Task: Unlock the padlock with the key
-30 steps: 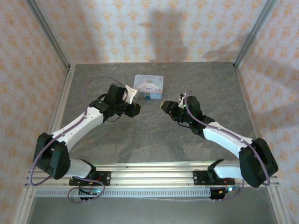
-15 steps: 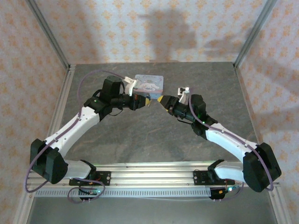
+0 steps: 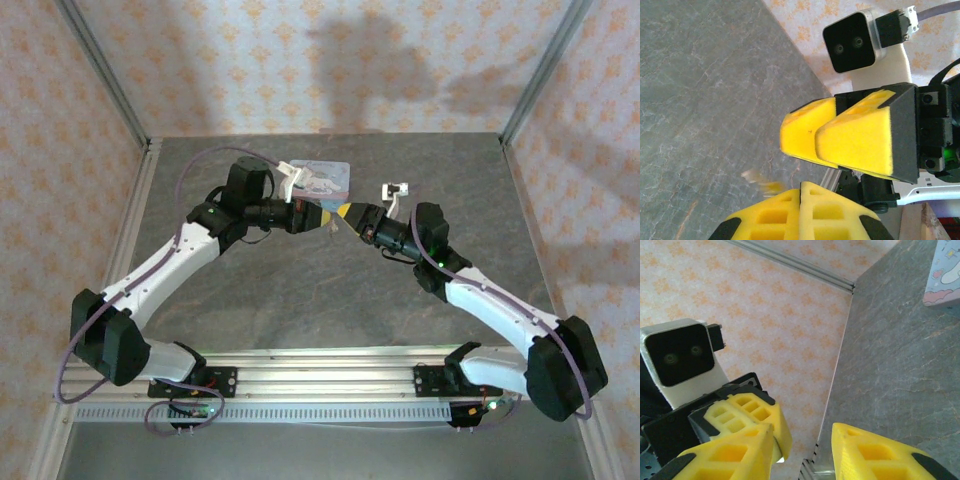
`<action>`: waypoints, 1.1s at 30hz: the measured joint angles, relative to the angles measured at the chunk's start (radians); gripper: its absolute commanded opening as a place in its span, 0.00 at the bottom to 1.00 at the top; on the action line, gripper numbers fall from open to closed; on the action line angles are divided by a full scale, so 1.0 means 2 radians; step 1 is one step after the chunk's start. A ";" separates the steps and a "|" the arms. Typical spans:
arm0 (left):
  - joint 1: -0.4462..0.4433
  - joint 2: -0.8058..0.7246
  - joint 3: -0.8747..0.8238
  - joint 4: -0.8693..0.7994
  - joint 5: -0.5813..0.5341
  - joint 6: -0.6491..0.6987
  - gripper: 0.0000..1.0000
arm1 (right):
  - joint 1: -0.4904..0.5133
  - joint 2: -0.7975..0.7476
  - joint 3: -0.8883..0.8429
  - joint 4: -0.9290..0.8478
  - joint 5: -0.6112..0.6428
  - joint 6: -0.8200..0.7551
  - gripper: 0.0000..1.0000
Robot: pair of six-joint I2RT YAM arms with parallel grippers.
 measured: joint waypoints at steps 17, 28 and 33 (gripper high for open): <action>-0.010 0.010 0.008 -0.064 -0.074 0.053 0.11 | 0.001 -0.015 0.043 -0.204 0.105 -0.068 0.31; -0.077 0.099 -0.031 -0.082 -0.211 0.162 0.24 | 0.000 0.024 0.028 -0.355 0.189 -0.073 0.30; -0.076 0.145 -0.044 -0.059 -0.240 0.141 0.14 | 0.003 0.080 -0.005 -0.330 0.172 -0.027 0.29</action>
